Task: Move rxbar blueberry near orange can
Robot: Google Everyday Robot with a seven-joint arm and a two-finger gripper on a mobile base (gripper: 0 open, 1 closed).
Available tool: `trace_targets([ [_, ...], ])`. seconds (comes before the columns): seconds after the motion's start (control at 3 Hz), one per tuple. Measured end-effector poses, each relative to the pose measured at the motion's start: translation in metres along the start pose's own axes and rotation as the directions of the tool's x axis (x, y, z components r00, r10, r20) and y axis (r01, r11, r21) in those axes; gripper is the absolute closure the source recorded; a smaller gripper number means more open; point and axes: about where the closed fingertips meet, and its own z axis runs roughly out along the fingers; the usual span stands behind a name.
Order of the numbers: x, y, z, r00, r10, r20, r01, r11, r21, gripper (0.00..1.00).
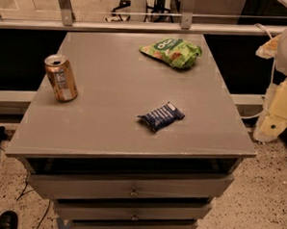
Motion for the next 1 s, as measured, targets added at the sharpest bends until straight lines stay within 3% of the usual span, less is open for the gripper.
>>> trace_targets([
  [0.33, 0.0, 0.0, 0.0, 1.0, 0.0, 0.0, 0.0, 1.0, 0.0, 0.0],
  [0.67, -0.005, 0.001, 0.005, 0.999, 0.0, 0.038, 0.0, 1.0, -0.002, 0.0],
  [1.0, -0.013, 0.007, 0.039, 0.991, 0.036, 0.131, -0.029, 0.9982, -0.053, 0.0],
])
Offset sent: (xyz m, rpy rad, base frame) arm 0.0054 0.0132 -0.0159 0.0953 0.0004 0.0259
